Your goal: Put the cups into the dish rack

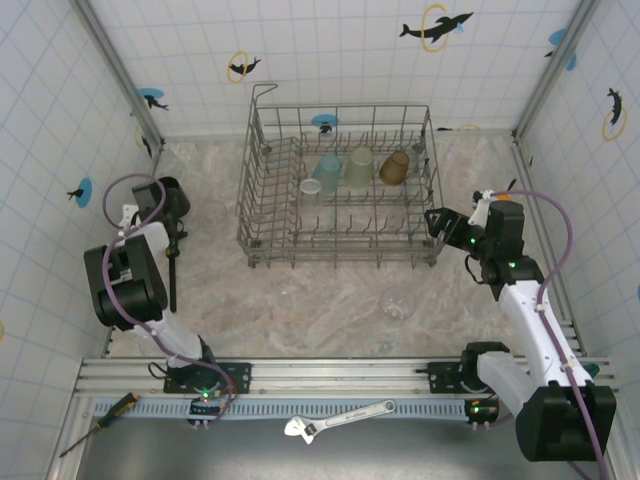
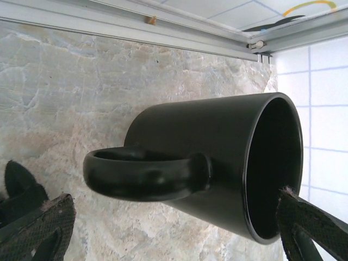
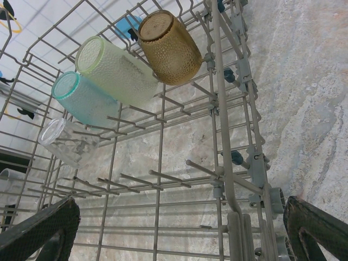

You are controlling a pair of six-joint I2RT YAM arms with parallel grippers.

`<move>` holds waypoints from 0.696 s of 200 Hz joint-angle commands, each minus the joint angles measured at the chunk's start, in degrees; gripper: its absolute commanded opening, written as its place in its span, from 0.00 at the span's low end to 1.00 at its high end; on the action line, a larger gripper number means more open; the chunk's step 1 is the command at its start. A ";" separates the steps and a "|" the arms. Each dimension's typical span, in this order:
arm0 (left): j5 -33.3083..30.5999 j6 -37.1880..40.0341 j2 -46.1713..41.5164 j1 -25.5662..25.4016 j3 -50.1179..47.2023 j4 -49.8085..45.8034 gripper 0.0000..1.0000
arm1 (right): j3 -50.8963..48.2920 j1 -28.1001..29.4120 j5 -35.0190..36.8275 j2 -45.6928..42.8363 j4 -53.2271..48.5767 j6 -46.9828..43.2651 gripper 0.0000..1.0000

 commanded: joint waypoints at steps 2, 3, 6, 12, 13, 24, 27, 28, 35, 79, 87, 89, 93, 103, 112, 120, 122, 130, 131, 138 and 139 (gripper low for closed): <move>-1.40 1.49 1.85 0.62 2.88 0.30 0.97 | 0.26 -0.28 0.22 0.15 1.07 -0.87 1.00; -1.43 1.50 1.92 0.60 2.97 0.32 0.97 | 0.26 -0.25 0.22 0.20 1.08 -0.89 1.00; -1.64 1.62 2.14 0.63 3.15 0.19 0.98 | 0.25 -0.22 0.22 0.20 1.16 -0.88 1.00; -1.95 1.76 2.65 0.60 3.60 -0.30 0.97 | 0.25 -0.22 0.22 0.33 1.18 -0.80 1.00; -2.01 1.76 2.71 0.59 3.59 -0.42 0.97 | 0.25 -0.22 0.22 0.38 1.18 -0.81 1.00; -2.10 1.77 3.62 0.69 3.63 -0.81 0.98 | 0.25 -0.22 0.14 0.63 1.51 -0.73 1.00; -2.08 1.77 3.83 0.70 3.59 -0.81 0.98 | 0.30 -0.26 0.01 0.66 1.51 -0.62 1.00; -2.07 1.77 3.92 0.69 3.63 -0.81 0.98 | 0.28 -0.24 0.03 0.67 1.56 -0.63 1.00; -2.00 1.68 4.38 0.69 3.58 -0.81 0.97 | 0.26 -0.22 -0.08 0.83 1.66 -0.52 1.00; -1.54 0.58 6.78 0.90 6.04 -0.75 0.97 | 0.30 -0.22 0.39 0.86 1.72 -0.50 1.00; -1.46 0.54 7.13 0.87 6.24 -0.66 0.97 | 0.26 -0.22 0.49 0.86 1.78 -0.42 1.00; -1.46 0.54 7.20 0.87 6.33 -0.75 0.97 | 0.25 -0.22 0.49 0.86 1.79 -0.41 1.00; -1.41 0.55 7.35 0.97 6.52 -0.78 0.97 | 0.25 -0.25 0.56 0.86 1.84 -0.44 1.00; -1.31 0.54 7.63 0.94 6.67 -0.96 0.97 | 0.25 -0.22 0.55 0.87 1.92 -0.33 1.00; -1.28 0.54 7.78 0.94 6.85 -1.01 0.97 | 0.21 -0.22 0.55 0.92 1.96 -0.31 1.00; -1.37 0.48 7.70 1.03 6.84 -1.07 0.97 | 0.17 -0.22 0.59 0.87 1.96 -0.25 1.00; -1.37 0.46 7.70 0.98 6.88 -1.12 0.97 | 0.19 -0.22 0.60 0.89 2.03 -0.28 1.00; -1.47 0.45 7.60 1.13 6.82 -1.14 0.96 | 0.17 -0.22 0.57 0.94 2.02 -0.18 1.00; -1.46 0.45 7.56 1.16 6.78 -1.19 0.96 | 0.21 -0.22 0.57 0.95 2.00 -0.19 1.00; -1.63 0.46 7.44 1.13 6.70 -1.22 0.95 | 0.17 -0.22 0.57 0.94 2.11 -0.09 1.00; -1.63 0.50 7.43 1.12 6.72 -1.19 0.95 | 0.21 -0.22 0.57 0.94 2.08 -0.10 1.00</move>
